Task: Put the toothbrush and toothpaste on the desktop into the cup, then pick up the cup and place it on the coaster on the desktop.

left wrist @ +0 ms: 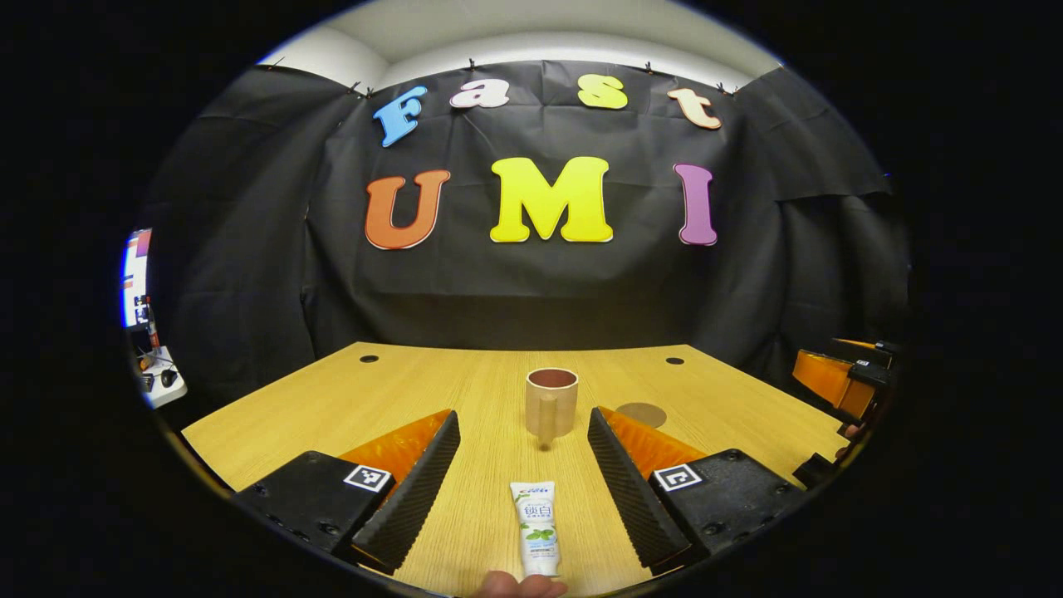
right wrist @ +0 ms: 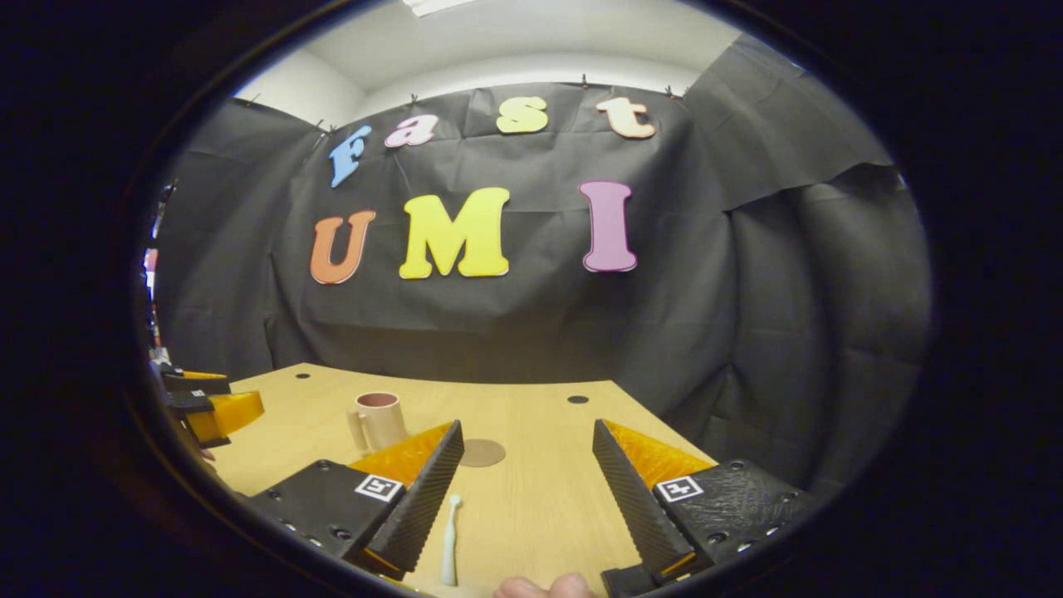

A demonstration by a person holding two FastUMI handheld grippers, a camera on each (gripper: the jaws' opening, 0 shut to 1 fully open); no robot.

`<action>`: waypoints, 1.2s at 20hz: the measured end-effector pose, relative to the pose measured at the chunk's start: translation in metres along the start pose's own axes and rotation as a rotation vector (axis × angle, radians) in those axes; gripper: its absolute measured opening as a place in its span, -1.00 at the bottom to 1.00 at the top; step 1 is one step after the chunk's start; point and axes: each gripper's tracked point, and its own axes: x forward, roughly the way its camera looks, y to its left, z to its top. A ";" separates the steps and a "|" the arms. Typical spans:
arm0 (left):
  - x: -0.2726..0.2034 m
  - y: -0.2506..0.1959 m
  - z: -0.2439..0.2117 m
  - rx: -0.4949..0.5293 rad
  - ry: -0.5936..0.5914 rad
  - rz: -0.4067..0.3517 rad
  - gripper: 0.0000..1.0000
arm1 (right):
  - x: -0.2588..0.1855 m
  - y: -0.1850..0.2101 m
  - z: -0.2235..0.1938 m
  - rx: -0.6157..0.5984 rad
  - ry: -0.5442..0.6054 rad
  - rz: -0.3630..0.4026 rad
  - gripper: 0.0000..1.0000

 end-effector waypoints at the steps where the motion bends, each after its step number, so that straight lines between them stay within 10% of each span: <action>1: 0.000 -0.001 -0.007 -0.003 0.021 -0.005 0.97 | 0.001 0.001 -0.004 -0.003 0.014 0.001 0.89; 24: 0.011 -0.007 -0.129 -0.032 0.494 -0.032 0.81 | 0.012 0.035 -0.071 -0.084 0.177 0.066 0.89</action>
